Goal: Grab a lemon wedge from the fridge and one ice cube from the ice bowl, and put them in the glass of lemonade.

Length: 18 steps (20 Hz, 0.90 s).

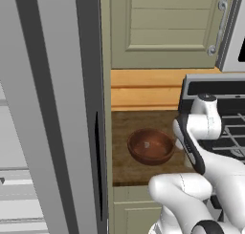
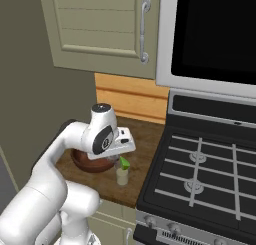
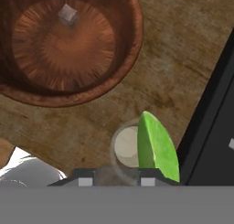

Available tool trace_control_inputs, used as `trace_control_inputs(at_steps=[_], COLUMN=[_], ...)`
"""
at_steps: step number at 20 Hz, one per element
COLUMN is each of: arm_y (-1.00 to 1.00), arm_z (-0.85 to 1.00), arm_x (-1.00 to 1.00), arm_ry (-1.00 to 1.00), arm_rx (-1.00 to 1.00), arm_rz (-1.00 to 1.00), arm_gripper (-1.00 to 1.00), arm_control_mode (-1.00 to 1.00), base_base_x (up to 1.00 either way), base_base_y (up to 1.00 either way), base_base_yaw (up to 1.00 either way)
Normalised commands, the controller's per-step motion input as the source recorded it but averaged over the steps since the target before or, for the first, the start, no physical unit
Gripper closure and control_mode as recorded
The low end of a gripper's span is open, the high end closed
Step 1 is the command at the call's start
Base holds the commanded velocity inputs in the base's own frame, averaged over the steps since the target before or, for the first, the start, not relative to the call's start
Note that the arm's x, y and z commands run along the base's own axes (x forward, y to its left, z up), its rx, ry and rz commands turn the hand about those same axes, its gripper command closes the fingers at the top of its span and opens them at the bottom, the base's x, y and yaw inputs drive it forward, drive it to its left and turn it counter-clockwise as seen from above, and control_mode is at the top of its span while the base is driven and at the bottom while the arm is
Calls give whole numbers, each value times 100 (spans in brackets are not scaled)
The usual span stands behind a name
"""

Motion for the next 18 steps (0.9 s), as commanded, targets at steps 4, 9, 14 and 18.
trace_control_inputs(at_steps=[4,9,14,18], arm_y=[-7,-10,-2,-7], arm_z=[0,1,1,0], arm_x=[25,6,0,3], arm_ry=[0,-1,0,0], arm_rx=[0,0,0,0], arm_rz=[0,0,0,1], arm_gripper=[100,100,100,100], arm_control_mode=[-100,-100,-100,-100], base_base_x=[0,0,0,0], base_base_y=[0,0,0,0], base_base_yaw=[0,0,0,0])
